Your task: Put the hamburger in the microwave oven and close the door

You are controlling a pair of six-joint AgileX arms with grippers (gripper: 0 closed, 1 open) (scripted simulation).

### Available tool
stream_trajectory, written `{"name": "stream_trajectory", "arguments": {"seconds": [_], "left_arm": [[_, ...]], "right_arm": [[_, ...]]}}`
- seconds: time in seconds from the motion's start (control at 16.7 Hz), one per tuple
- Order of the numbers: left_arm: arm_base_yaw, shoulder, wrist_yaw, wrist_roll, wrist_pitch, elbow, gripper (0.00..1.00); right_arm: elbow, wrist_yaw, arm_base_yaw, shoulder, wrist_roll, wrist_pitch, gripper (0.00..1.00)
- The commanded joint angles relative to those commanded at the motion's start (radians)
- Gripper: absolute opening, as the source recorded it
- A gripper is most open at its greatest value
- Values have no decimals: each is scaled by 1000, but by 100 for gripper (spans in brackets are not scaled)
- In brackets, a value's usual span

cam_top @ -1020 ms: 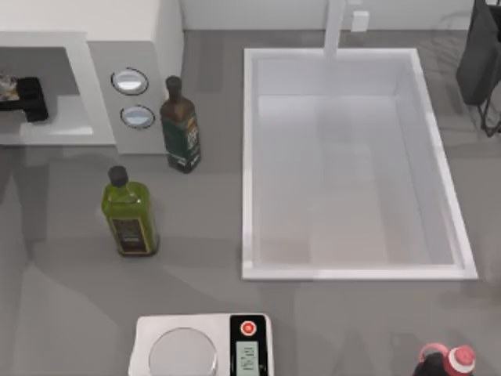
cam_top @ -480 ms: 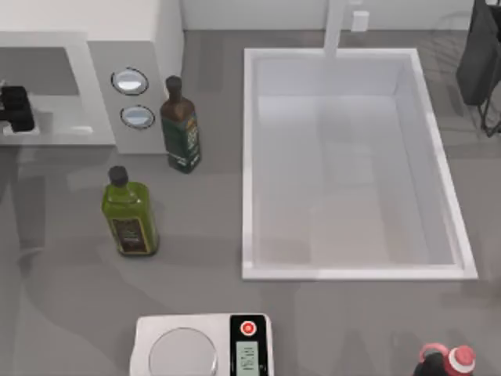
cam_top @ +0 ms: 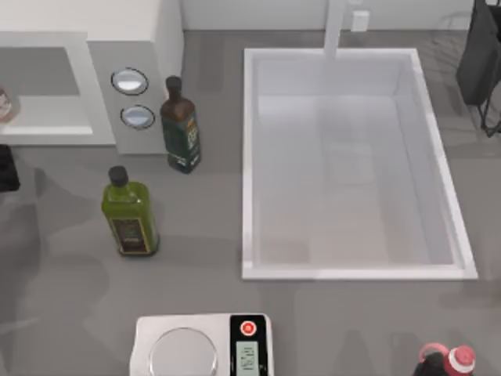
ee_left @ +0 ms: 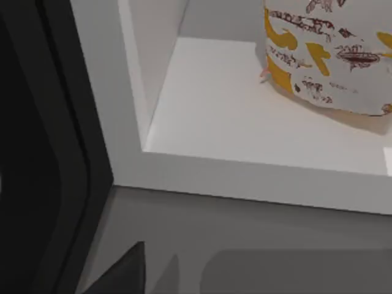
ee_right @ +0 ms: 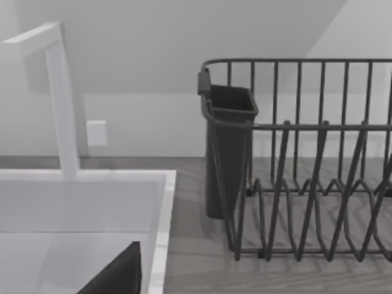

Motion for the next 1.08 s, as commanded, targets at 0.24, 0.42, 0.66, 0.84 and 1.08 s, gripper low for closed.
{"name": "stream_trajectory", "arguments": {"seconds": [0.24,0.42,0.66,0.84,1.08], "left_arm": [[13,-66,40,16,78,-134,100],[16,-88,67,22,138,-199,100],[19,-62,84,21,153,-256,100],[20,-61,84,21,152,-258,100],[16,-72,83,19,159,-246,100]], "right_arm": [[0,0,0,0,0,0,100],[0,0,0,0,0,0,100],[0,0,0,0,0,0,100],[0,0,0,0,0,0,100],[0,0,0,0,0,0,100]]}}
